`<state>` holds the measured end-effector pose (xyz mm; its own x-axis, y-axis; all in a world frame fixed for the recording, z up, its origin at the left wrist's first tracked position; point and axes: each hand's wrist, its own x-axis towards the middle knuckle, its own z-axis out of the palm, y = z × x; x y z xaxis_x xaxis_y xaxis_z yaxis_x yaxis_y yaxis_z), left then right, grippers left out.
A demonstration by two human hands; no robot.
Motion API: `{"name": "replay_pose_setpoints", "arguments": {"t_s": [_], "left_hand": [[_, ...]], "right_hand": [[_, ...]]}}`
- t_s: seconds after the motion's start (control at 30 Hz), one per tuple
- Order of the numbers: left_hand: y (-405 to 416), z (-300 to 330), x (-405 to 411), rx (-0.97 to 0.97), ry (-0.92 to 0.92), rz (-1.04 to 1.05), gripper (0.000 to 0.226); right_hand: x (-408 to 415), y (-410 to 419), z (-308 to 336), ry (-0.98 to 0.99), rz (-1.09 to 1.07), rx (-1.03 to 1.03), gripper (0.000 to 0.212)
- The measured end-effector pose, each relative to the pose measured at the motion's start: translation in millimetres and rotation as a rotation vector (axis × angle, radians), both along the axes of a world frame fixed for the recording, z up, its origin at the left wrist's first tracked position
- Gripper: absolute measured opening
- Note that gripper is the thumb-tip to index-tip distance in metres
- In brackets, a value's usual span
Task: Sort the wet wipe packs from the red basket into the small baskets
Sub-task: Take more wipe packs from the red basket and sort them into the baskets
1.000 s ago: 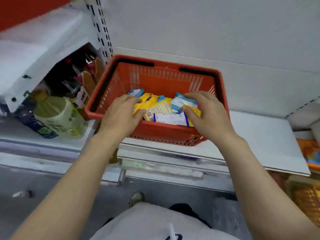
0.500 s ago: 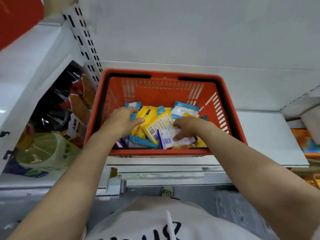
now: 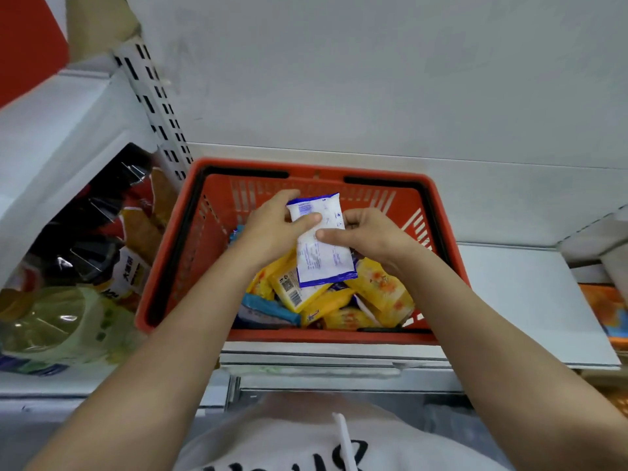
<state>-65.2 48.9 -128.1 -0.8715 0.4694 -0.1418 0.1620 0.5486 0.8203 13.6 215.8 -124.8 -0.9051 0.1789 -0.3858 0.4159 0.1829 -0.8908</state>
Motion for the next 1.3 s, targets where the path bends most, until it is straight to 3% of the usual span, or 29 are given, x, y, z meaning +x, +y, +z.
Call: {"name": "replay_pose_setpoints", "arguments": {"t_s": [0.1,0.17,0.27,0.33,0.47,0.57,0.67,0.77,0.87,1.1,1.3], "left_hand": [[3.8,0.2,-4.3,0.093,0.014,0.027,0.031],[5.3,2.2,-7.0,0.241,-0.098,0.005,0.012],[7.6,6.0,-11.4,0.421,-0.207,0.017,0.01],[8.7,5.1,-14.8,0.412,-0.178,0.013,0.013],[5.5,4.5,-17.5,0.432,-0.218,-0.048,0.014],[-1.0,1.0,-17.7,0.313,-0.199,-0.063,0.018],[-18.1,-5.2,-23.4,-0.079,-0.21,-0.111,0.016],[-35.7,-14.8,-25.3,-0.578,-0.256,-0.394,0.019],[-36.1,-19.5,-19.4,-0.776,-0.279,-0.566,0.026],[-24.0,-38.5,-6.0,-0.986,-0.159,-0.714,0.036],[-26.7,-37.1,-11.0,-0.907,-0.178,-0.667,0.024]], "right_hand": [[1.5,8.5,-0.4,-0.011,0.027,-0.112,0.043],[2.1,11.6,-1.4,-0.048,0.046,-0.355,0.054],[0.6,13.5,-3.5,-0.116,0.018,-0.859,0.059],[0.1,13.0,-6.7,-0.153,0.009,-0.982,0.058],[-1.6,16.9,-9.5,-0.217,-0.012,-0.938,0.037],[-8.4,26.4,-12.4,-0.3,-0.132,-0.788,0.043],[-11.0,34.4,-17.4,-0.336,-0.196,-0.654,0.05],[-10.8,31.9,-20.4,-0.354,-0.183,-0.587,0.051],[-14.9,23.3,-21.5,-0.337,-0.2,-0.534,0.045],[-16.9,19.9,-15.1,-0.31,-0.242,-0.495,0.041],[-7.4,21.1,-16.5,-0.284,-0.282,-0.498,0.051]]}}
